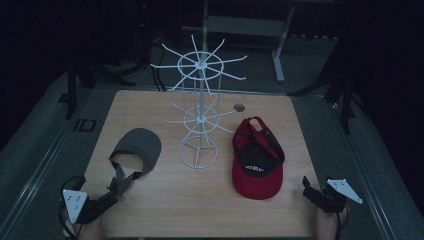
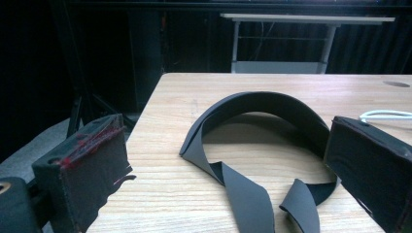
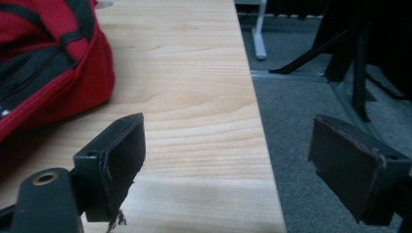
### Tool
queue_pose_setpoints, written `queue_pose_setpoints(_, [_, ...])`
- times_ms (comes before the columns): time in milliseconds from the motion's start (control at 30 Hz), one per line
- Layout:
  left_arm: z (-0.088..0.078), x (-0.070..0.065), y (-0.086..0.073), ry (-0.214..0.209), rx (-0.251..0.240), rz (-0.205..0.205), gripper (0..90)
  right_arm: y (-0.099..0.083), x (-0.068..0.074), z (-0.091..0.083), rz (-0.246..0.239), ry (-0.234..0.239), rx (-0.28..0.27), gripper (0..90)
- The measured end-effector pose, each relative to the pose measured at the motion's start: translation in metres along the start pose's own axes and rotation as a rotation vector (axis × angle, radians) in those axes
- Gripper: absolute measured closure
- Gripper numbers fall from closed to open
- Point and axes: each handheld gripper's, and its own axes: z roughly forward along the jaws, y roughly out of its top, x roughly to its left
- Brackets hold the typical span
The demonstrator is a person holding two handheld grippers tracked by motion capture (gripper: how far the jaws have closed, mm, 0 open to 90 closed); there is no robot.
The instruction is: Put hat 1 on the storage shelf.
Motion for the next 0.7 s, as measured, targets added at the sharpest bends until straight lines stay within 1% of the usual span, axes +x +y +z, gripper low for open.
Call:
queue_pose_setpoints(33, [0.000,0.000,0.000,-0.002,-0.005,-0.002,2.4,0.001,0.000,0.000,-0.005,0.016,0.003,13.2])
queue_pose_setpoints(67, [0.000,0.000,0.000,0.000,-0.010,-0.005,2.5,0.003,0.000,0.000,-0.008,0.030,0.028,12.3])
queue_pose_setpoints(100, [0.000,-0.001,0.001,-0.021,-0.001,-0.027,2.4,0.005,0.000,0.001,-0.008,0.043,0.052,12.1])
queue_pose_setpoints(133, [0.000,-0.001,0.001,-0.021,-0.001,-0.027,2.4,0.007,-0.001,0.001,-0.001,0.065,0.079,10.4])
queue_pose_setpoints(200, [-0.001,-0.002,0.002,-0.021,-0.007,-0.029,2.5,0.007,-0.001,0.001,-0.001,0.065,0.079,10.4])
queue_pose_setpoints(233, [-0.002,-0.003,0.003,-0.040,-0.020,-0.018,2.5,0.013,0.000,0.001,-0.022,0.076,0.140,10.2])
queue_pose_setpoints(267, [-0.002,-0.004,0.004,-0.049,-0.015,-0.012,2.5,0.013,0.000,0.001,-0.022,0.076,0.140,10.2])
queue_pose_setpoints(300, [-0.002,-0.005,0.004,-0.046,-0.005,-0.002,3.3,0.016,0.000,0.001,-0.012,0.089,0.157,9.6])
queue_pose_setpoints(333, [-0.002,-0.007,0.004,-0.048,0.004,0.015,3.3,0.018,0.000,0.001,-0.013,0.093,0.165,9.2])
queue_pose_setpoints(367, [-0.002,-0.008,0.004,-0.055,0.006,0.020,3.3,0.018,0.000,0.001,-0.013,0.093,0.165,9.2])
queue_pose_setpoints(433, [-0.002,-0.011,0.005,-0.065,0.012,0.019,3.4,0.024,0.001,-0.001,-0.028,0.078,0.173,9.3])
queue_pose_setpoints(467, [-0.002,-0.012,0.006,-0.074,0.015,0.012,3.4,0.025,0.000,0.000,-0.012,0.108,0.203,9.3])
queue_pose_setpoints(500, [-0.003,-0.012,0.006,-0.076,0.014,0.007,3.4,0.026,0.000,0.001,-0.001,0.125,0.209,9.3])
queue_pose_setpoints(567, [-0.003,-0.013,0.007,-0.089,0.016,0.000,3.4,0.027,0.001,0.001,0.001,0.130,0.204,9.4])
queue_pose_setpoints(600, [-0.003,-0.014,0.007,-0.087,0.017,-0.001,3.4,0.030,0.004,0.001,-0.014,0.135,0.203,9.4])
queue_pose_setpoints(633, [-0.004,-0.014,0.007,-0.093,0.016,-0.011,3.4,0.032,0.005,0.001,-0.008,0.150,0.194,9.4])
queue_pose_setpoints(667, [-0.004,-0.014,0.008,-0.106,0.023,-0.024,3.4,0.032,0.005,0.001,-0.008,0.150,0.194,9.4])
queue_pose_setpoints(700, [-0.004,-0.015,0.008,-0.106,0.020,-0.032,3.4,0.034,0.006,0.000,-0.006,0.162,0.187,9.4])
